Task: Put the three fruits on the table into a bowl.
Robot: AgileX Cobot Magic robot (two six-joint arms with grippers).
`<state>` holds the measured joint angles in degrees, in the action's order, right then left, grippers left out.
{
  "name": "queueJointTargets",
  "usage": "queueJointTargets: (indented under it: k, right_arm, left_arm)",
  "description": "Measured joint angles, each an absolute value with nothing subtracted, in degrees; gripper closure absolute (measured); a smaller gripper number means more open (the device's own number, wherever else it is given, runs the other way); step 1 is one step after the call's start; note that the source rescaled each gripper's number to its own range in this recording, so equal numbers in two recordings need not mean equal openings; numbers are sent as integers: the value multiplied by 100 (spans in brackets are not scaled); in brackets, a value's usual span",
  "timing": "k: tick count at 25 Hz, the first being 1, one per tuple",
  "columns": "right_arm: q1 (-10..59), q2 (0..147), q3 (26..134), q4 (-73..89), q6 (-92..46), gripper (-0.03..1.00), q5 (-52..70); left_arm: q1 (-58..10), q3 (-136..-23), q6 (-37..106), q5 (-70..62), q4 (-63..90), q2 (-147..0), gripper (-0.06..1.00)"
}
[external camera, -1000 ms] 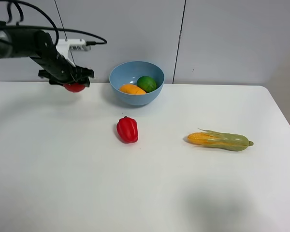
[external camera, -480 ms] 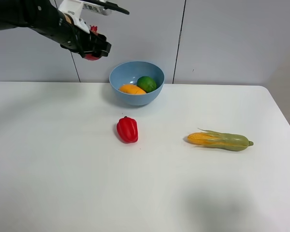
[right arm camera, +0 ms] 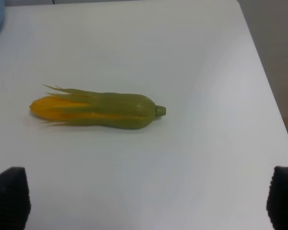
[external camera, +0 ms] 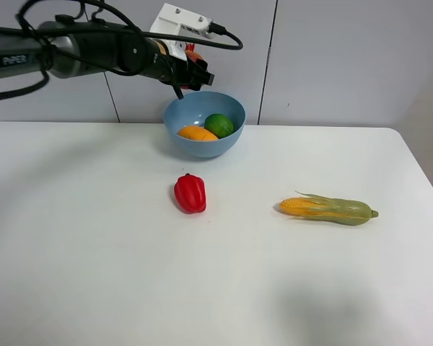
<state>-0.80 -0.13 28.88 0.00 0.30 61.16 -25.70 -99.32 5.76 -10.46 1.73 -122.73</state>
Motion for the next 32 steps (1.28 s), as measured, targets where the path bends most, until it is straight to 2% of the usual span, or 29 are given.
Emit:
queueJointTargets:
  k: [4, 12, 13, 15, 16, 17, 18, 22, 27, 32]
  right_arm:
    - [-80, -13, 2888, 0, 30, -3, 6116]
    - [-80, -13, 2888, 0, 30, -3, 6116]
    - [-80, -13, 2888, 0, 30, -3, 6116]
    - [-80, -13, 2888, 0, 30, -3, 6116]
    - [-80, -13, 2888, 0, 30, -3, 6116]
    - [-80, -13, 2888, 0, 30, -3, 6116]
    - [-80, -13, 2888, 0, 30, -3, 6116]
    - [-80, -13, 2888, 0, 30, -3, 6116]
    - [-80, -13, 2888, 0, 30, -3, 6116]
    - [-80, -13, 2888, 0, 30, -3, 6116]
  left_arm:
    - [-2571, -10397, 576, -1045, 424, -12922, 83]
    - [-2571, -10429, 552, -1234, 670, -13331, 83]
    - [-2571, -10436, 516, -1234, 681, -13331, 75]
    - [-2571, -10455, 368, -1228, 699, -13320, 32]
    - [-2571, -10455, 236, -1239, 706, -13307, 15]
    - [-2571, -10455, 120, -1297, 711, -13277, 6]
    - [-2571, -10455, 0, -1374, 711, -13240, 1]
    - [-2571, -10455, -360, -2064, 670, -12850, -3]
    - [-2501, -10455, -330, -3960, 127, -11916, -3]
    - [-1792, -10455, 0, -5583, -340, -11163, -3]
